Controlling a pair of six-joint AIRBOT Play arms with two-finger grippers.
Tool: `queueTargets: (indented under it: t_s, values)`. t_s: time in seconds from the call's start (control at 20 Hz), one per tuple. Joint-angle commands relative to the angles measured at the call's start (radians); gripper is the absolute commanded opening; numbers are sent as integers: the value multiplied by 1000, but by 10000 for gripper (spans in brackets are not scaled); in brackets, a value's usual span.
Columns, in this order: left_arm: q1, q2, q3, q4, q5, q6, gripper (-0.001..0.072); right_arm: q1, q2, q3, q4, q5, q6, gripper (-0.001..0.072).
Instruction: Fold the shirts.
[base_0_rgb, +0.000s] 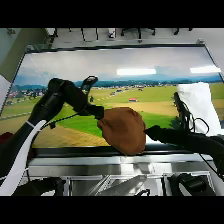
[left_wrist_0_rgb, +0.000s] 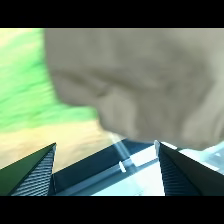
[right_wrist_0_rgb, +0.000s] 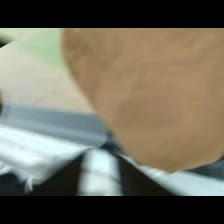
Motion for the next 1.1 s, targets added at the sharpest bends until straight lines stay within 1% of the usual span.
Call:
queueTargets:
  t_s: [0.0, 0.1, 0.2, 0.3, 0.4, 0.45, 0.5, 0.55, 0.65, 0.75, 0.8, 0.85, 0.9, 0.95, 1.05]
  values:
    - [104, 120, -231, -77, -156, 36, 703, -158, -58, 1, -20, -4, -94, 403]
    - [124, 146, -409, -176, -340, 40, 703, -238, -116, 1, -20, -13, -141, 403]
    - [126, 118, -511, -262, -484, 57, 703, -283, -187, 1, -20, -34, -177, 402]
    - [124, 62, -541, -324, -569, 62, 702, -291, -276, 1, -20, -51, -192, 400]
    - [113, 0, -514, -343, -597, 64, 702, -290, -379, 1, -19, -45, -192, 400]
    - [99, -28, -491, -343, -595, 64, 635, -290, -431, 1, -14, -44, -206, 400]
    - [87, -51, -471, -341, -595, 65, 503, -290, -486, 1, 13, -45, -255, 400]
    - [71, -73, -452, -341, -595, 65, 429, -289, -539, 1, 59, -45, -318, 399]
    - [51, -111, -417, -341, -594, 65, 420, -278, -623, 2, 120, -34, -392, 399]
    - [44, -142, -389, -335, -586, 65, 415, -258, -692, 5, 122, -3, -423, 400]
    - [44, -148, -383, -335, -583, 65, 223, -251, -716, 10, 123, 2, -428, 399]
    - [45, -149, -378, -334, -579, 65, 72, -245, -734, 14, 124, 9, -428, 399]
    - [51, -147, -374, -335, -568, 66, 20, -237, -748, 20, 125, 21, -428, 399]
    - [57, -146, -370, -334, -556, 66, 20, -229, -758, 26, 129, 40, -428, 354]
    - [62, -144, -368, -333, -537, 66, 20, -206, -769, 28, 131, 102, -428, 342]
